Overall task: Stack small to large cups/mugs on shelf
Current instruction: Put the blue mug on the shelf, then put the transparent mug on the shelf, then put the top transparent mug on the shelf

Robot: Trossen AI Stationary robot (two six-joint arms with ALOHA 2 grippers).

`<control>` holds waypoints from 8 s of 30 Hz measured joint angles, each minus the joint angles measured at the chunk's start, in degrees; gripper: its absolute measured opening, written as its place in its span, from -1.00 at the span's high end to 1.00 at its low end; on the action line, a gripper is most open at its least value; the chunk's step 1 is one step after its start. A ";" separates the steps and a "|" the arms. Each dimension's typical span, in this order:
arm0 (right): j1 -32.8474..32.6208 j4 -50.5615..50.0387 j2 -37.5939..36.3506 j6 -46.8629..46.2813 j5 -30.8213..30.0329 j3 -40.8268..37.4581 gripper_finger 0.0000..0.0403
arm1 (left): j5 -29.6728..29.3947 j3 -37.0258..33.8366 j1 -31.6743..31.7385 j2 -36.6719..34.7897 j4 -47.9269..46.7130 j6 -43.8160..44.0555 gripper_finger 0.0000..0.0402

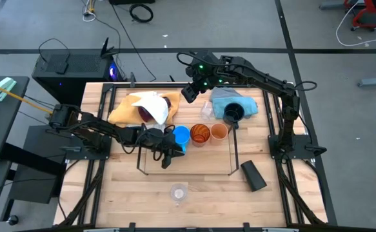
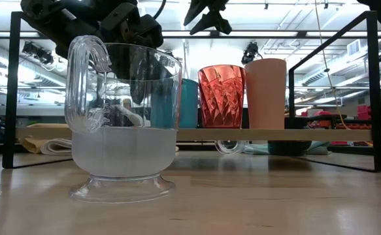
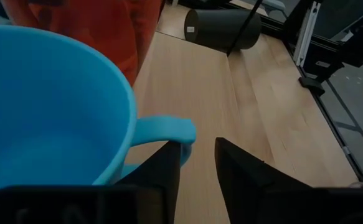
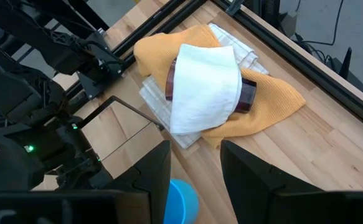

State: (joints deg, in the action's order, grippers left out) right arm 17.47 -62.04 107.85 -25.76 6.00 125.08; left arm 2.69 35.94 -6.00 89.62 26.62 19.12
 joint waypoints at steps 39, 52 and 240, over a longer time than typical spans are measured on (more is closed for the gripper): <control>0.00 -0.02 0.00 0.61 0.02 0.00 0.28 | 2.96 -0.47 -1.05 -4.79 -9.21 1.64 0.33; 0.00 0.07 0.00 0.50 0.02 0.00 0.28 | 8.19 -0.26 -1.05 -9.01 -7.41 -3.90 0.38; 25.09 21.39 1.99 28.84 42.09 -51.47 0.28 | 10.68 3.13 38.03 -33.16 -4.95 -3.28 0.63</control>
State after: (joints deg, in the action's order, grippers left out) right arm 42.57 -40.66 109.84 3.08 48.09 73.60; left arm 13.38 39.07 32.03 56.47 21.67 15.84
